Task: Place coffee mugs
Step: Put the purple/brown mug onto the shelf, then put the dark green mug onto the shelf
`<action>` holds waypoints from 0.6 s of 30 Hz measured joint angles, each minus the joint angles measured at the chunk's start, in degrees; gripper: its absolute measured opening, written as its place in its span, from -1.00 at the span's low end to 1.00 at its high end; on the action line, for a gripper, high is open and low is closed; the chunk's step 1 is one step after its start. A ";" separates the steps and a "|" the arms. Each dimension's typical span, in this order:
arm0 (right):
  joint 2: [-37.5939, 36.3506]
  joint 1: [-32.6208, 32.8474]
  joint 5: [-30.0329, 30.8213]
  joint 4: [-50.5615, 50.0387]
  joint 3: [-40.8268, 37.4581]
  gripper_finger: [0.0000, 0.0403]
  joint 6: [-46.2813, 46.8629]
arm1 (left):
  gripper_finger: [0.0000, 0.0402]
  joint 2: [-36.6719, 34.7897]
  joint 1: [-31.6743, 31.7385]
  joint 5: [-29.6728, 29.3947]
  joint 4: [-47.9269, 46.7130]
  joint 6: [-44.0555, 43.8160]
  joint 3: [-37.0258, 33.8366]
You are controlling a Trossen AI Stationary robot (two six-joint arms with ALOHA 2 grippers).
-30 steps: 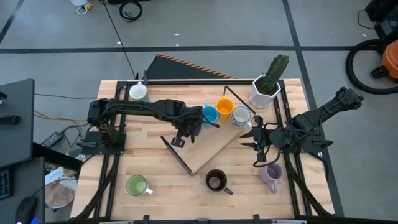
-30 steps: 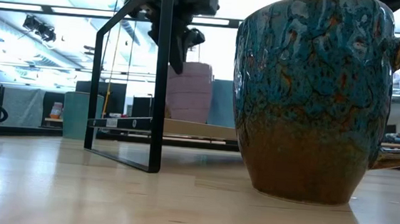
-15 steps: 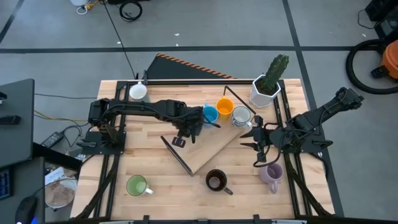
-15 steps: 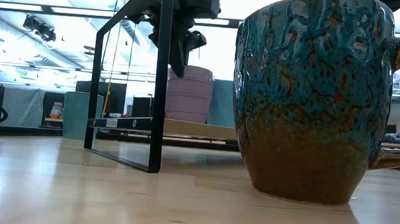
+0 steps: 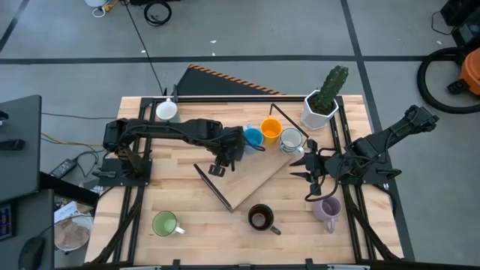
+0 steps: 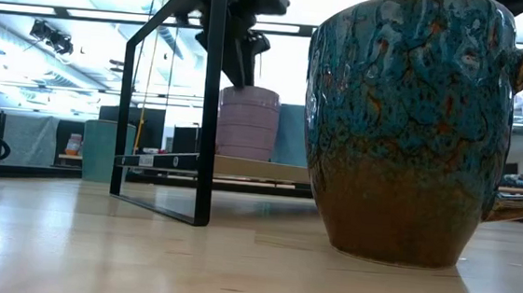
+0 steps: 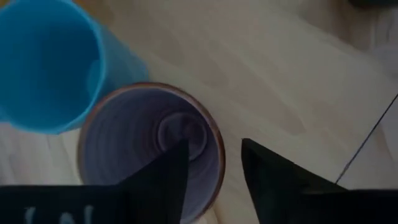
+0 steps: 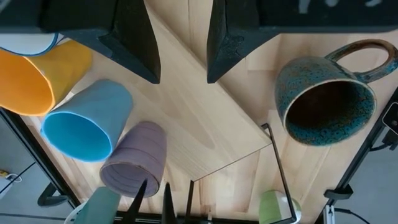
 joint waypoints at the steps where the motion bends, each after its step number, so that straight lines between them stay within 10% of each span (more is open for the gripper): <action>1: 0.00 0.00 -0.16 -0.34 0.00 -0.32 0.40 | -0.20 -0.56 -0.19 0.01 -0.01 -0.79 0.00; 18: 0.02 0.02 -1.91 -3.33 0.00 -0.34 5.26 | -0.24 -15.18 4.92 -1.63 -6.94 -13.09 -9.17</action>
